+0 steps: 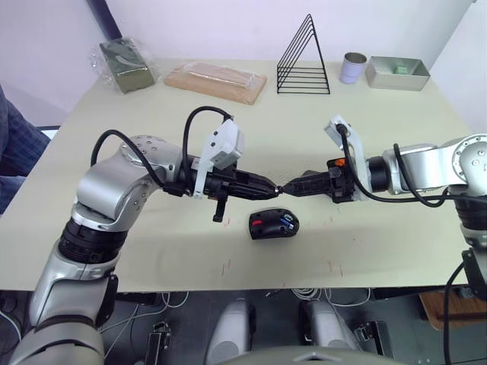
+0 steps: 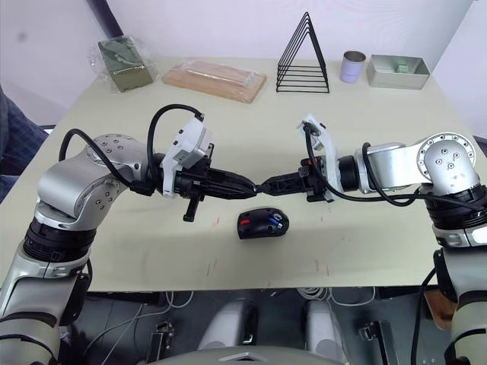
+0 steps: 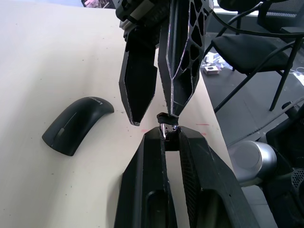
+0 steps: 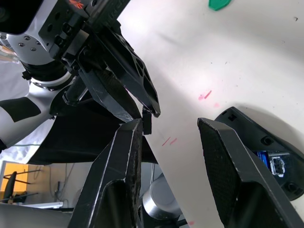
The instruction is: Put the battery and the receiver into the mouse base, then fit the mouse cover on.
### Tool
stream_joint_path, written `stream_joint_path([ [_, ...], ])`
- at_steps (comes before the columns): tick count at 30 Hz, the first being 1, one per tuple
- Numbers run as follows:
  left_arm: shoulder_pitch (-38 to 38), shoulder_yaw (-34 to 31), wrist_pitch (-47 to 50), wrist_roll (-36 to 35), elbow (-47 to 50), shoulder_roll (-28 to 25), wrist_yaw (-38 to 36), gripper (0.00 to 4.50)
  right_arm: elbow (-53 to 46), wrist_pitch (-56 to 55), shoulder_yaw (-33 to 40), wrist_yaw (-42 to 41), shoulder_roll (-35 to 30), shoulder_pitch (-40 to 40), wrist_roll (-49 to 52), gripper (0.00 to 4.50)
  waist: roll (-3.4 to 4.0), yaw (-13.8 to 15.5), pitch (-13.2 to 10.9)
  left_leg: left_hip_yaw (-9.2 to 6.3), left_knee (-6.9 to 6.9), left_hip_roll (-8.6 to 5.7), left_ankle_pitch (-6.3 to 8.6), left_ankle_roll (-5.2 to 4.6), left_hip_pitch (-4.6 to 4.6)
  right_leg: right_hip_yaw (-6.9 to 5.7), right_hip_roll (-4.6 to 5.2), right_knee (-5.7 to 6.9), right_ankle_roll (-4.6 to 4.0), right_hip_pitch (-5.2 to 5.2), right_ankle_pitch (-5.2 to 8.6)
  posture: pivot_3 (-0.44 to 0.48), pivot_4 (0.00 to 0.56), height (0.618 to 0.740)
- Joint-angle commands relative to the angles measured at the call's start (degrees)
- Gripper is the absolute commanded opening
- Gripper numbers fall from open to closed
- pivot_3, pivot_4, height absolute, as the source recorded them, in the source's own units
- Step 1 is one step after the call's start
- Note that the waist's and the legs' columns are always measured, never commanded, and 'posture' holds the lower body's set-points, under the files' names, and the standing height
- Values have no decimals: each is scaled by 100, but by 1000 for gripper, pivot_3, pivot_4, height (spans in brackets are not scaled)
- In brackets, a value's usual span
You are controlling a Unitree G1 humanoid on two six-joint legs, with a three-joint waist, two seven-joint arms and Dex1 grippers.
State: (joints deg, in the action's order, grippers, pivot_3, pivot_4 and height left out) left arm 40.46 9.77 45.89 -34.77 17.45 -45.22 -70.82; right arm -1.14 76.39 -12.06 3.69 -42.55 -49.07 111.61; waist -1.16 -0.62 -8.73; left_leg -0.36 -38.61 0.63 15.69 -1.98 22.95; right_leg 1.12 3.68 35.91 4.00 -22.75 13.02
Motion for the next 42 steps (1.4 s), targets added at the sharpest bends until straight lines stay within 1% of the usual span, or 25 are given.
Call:
stream_joint_path([
  [1,33,-7,-69,1,192,5,15,13,-70,17,65,-23,8,-7,139,1943,0,-2,0,0,0,0,0,0,0,0,0,0,0,0,0,0,150,740],
  [17,53,19,-107,70,196,16,21,13,-30,0,95,72,196,-12,139,1943,0,-2,0,-1,0,0,0,0,0,0,0,0,0,0,0,0,150,740],
  [33,57,36,-101,122,215,31,10,13,-67,-20,139,128,216,24,139,1943,0,-3,0,-1,2,0,0,0,0,0,0,-1,0,0,0,0,150,740],
  [35,59,39,-110,127,218,30,7,13,-73,-25,147,133,211,30,139,1412,0,-3,0,-1,3,0,0,0,0,0,0,-1,0,0,0,0,150,740],
  [36,62,39,-103,125,216,32,10,13,-76,-27,151,135,209,34,139,1220,0,-3,0,-1,3,0,0,0,0,0,0,-1,0,-1,0,0,150,740],
  [38,68,41,-99,133,215,41,24,13,-104,-25,146,125,188,49,139,319,1,-3,-1,-1,3,0,0,0,0,0,0,-1,0,-1,0,0,150,740],
  [39,79,38,-98,138,199,56,37,13,-107,-25,142,121,188,56,139,72,1,-2,-1,-1,3,0,0,0,0,0,0,-1,0,-1,0,0,150,740],
  [42,90,36,-113,157,170,61,58,13,-130,-28,131,110,179,78,139,72,1,-2,-1,-1,3,0,0,0,0,0,0,-2,0,0,0,0,150,740],
])
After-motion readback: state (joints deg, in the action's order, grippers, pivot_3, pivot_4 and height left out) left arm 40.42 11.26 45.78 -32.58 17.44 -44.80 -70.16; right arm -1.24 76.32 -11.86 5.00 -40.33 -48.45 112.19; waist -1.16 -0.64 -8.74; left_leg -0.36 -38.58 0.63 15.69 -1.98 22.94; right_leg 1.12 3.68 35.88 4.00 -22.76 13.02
